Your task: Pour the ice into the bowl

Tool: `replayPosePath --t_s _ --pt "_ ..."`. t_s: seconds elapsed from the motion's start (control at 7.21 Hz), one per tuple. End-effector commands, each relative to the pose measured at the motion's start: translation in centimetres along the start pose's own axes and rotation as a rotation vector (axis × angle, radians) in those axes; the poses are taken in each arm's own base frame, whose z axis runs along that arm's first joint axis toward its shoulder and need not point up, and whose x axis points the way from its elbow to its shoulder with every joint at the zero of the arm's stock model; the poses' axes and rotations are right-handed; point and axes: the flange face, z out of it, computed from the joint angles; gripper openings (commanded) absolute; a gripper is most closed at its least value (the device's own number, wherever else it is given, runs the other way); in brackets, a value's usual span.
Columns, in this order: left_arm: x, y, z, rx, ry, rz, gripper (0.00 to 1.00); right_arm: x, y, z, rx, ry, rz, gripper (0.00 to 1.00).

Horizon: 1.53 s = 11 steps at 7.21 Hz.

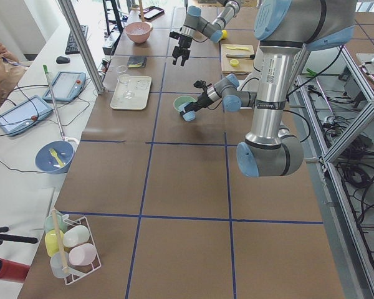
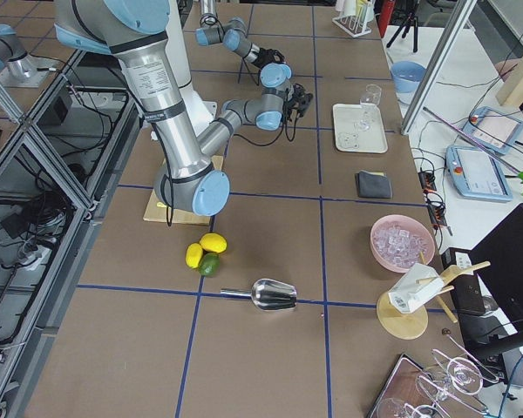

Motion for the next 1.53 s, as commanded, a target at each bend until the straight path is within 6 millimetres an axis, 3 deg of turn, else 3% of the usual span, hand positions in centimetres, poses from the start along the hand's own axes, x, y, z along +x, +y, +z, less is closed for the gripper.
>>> replayPosePath --t_s 0.0,0.14,0.28,0.42,0.83,1.11,1.25,1.39 --pt "-1.0 1.2 0.0 0.003 -0.017 -0.338 0.0 -0.2 0.5 -0.5 -0.003 -0.01 -0.002 1.0" --pt "-2.6 4.9 0.7 0.089 -0.104 -0.331 0.0 -0.3 1.0 -1.3 -0.011 -0.02 -0.005 1.0" --pt "-3.2 5.5 0.8 0.114 -0.092 -0.424 0.0 0.4 0.8 -1.6 -0.015 -0.012 -0.007 1.0" --pt "-5.0 6.9 1.0 0.126 -0.087 -0.547 0.0 0.4 1.4 -1.4 -0.017 -0.014 -0.007 1.0" --pt "-15.0 16.4 1.9 0.204 -0.064 -0.639 0.0 0.9 3.7 -0.4 -0.03 -0.01 -0.015 1.0" --pt "-18.5 24.8 5.9 0.302 0.004 -0.769 0.0 0.7 4.7 0.0 -0.03 -0.015 -0.021 1.0" --pt "-19.4 26.4 6.7 0.33 -0.02 -0.756 0.0 0.8 4.9 0.1 -0.025 -0.019 -0.022 1.0" --pt "-19.0 26.4 7.0 0.341 -0.024 -0.759 0.0 0.8 4.9 0.1 -0.024 -0.019 -0.022 1.0"
